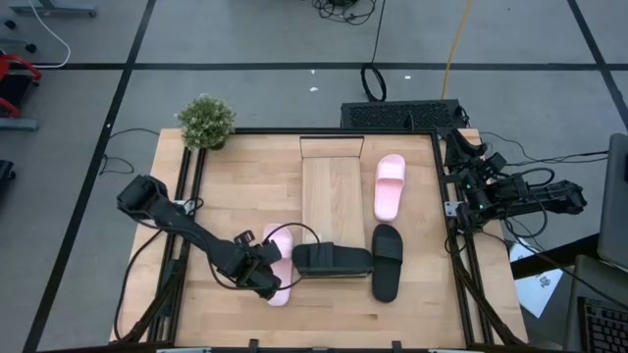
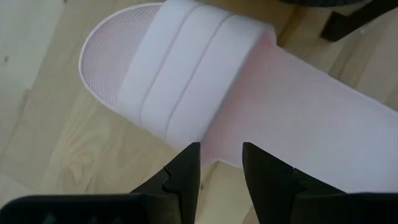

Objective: Pick and place slides into the shelf
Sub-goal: Put the bottom pink slipper on the shelf

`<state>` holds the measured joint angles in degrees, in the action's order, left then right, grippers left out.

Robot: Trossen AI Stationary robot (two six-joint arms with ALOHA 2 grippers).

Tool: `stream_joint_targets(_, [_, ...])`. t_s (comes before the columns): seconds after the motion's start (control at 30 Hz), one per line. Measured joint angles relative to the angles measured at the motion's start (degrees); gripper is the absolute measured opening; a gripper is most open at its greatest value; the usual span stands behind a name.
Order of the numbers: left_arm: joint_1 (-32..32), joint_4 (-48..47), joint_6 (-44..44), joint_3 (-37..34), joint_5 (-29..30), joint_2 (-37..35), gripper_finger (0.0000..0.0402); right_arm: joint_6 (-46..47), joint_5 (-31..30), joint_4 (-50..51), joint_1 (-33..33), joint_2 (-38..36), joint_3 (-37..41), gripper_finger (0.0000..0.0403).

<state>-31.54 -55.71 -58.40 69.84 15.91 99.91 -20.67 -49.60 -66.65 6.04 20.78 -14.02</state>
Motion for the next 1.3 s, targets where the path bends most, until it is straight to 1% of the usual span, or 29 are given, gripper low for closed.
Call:
stream_joint_targets(0.3, [-0.1,-0.1,-1.3,0.1,0.9,2.2,0.0129,0.0,-0.1,0.0,0.0,0.0,0.0,0.0128])
stream_joint_targets(0.53, [-0.4,-4.1,-8.1,0.0,2.9,2.2,0.0129,0.3,-0.1,0.1,0.0,0.0,0.0,0.0128])
stream_joint_targets(0.87, [-0.4,-5.4,-9.4,0.0,4.3,2.2,0.0126,0.4,-0.1,0.1,0.0,0.0,0.0,0.0128])
stream_joint_targets(0.97, [-0.4,-7.7,-12.0,0.0,4.0,2.2,0.0100,0.4,-0.1,0.1,0.0,0.0,0.0,0.0128])
stream_joint_targets(1.1, [-0.5,-10.7,-13.6,-0.1,2.3,2.2,0.0023,0.4,-0.1,0.2,0.0,0.0,0.0,0.0128])
stream_joint_targets(1.13, [-0.5,-10.8,-13.8,-0.1,2.1,2.2,0.0012,0.4,-0.1,0.2,0.0,0.0,0.0,0.0128])
stream_joint_targets(1.3, [-0.5,-12.3,-17.5,0.0,0.8,2.2,0.0003,0.4,-0.1,0.2,0.0,0.0,0.0,0.0128])
